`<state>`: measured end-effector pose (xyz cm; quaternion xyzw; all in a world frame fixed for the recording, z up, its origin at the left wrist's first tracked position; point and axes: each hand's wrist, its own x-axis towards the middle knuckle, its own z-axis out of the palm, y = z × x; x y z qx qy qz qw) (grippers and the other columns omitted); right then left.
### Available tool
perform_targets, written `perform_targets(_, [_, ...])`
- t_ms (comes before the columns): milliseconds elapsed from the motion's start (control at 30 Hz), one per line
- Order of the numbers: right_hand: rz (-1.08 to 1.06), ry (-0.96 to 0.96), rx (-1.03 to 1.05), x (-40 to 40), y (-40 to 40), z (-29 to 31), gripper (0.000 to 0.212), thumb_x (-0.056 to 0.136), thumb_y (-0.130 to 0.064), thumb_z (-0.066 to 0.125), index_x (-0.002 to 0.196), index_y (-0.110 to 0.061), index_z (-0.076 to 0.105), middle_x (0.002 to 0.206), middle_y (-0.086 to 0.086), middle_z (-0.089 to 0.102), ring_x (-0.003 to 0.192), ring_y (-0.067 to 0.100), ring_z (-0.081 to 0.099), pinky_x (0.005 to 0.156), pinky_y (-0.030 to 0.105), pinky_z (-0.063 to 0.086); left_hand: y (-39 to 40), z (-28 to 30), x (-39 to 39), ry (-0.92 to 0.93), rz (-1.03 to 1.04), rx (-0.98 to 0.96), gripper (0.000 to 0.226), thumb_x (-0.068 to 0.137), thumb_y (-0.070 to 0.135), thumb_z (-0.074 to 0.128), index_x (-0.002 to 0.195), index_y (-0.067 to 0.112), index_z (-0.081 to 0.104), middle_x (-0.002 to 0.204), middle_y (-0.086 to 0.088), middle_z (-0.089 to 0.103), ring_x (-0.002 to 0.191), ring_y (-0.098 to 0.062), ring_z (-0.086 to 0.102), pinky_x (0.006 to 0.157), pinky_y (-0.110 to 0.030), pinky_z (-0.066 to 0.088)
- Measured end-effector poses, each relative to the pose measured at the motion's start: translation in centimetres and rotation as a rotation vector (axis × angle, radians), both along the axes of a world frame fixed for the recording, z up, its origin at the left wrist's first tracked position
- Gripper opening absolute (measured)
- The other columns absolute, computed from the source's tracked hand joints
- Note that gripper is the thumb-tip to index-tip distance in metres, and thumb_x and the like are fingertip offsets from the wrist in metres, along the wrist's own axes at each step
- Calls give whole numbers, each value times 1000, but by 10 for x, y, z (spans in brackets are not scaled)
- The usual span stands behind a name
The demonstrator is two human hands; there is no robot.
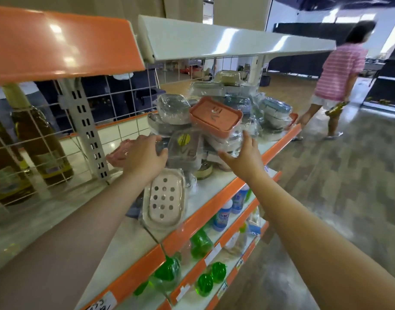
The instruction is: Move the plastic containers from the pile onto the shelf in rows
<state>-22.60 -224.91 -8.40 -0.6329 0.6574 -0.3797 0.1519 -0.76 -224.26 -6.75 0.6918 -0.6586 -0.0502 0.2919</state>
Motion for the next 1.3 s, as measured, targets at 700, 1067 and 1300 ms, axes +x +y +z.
perform_targets(700, [174,-33,-39,-12,-106,23,111,63,-53,81,146,-9,22,134,10,31,124,29,39,101,36,39,-70,-40,27,160,458,165,49,89,54,52,115,13,58,104,-10,62,95,-30,57,87,-36,46])
perform_targets(1067, [244,-60,-157,1,-96,16,114,65,-54,78,150,-14,12,140,6,24,129,22,33,100,31,37,-68,-51,41,607,471,208,98,57,73,72,127,8,51,124,-12,59,107,-32,59,89,-35,48])
perform_targets(1300, [230,-79,-167,2,-95,12,114,65,-51,79,150,-15,13,138,6,26,128,22,34,94,25,34,-85,-51,43,572,558,306,128,55,86,59,146,3,26,148,-20,35,129,-37,43,110,-44,35])
